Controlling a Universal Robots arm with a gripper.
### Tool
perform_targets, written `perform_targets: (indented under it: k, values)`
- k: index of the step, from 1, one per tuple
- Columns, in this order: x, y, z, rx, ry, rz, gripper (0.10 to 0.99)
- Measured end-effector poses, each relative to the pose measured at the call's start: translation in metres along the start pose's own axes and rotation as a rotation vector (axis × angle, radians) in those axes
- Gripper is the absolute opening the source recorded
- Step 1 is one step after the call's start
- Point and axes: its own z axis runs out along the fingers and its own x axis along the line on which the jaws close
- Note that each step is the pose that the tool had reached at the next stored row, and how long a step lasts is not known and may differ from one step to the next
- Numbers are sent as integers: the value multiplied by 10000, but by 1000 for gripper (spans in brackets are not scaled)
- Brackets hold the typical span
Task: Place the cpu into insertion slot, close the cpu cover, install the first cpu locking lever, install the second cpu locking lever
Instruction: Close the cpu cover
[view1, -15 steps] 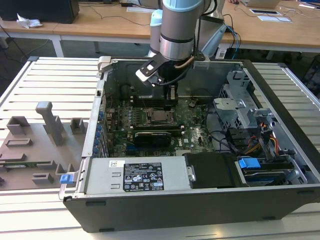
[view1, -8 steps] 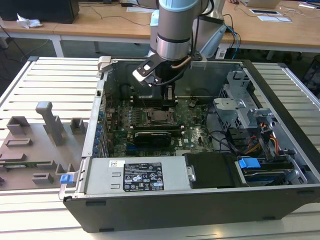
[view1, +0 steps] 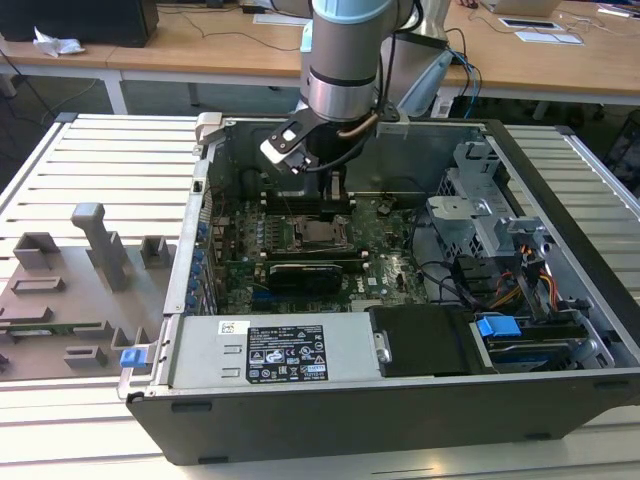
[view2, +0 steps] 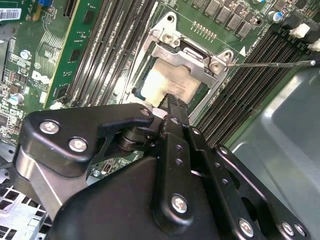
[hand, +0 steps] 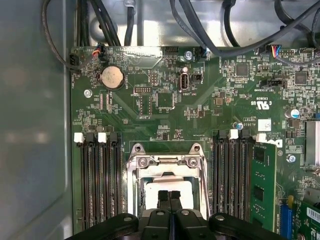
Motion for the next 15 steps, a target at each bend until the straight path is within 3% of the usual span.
perform_targets:
  k: [15]
  values:
    - [0, -110, 64, 1, -1, 0, 106]
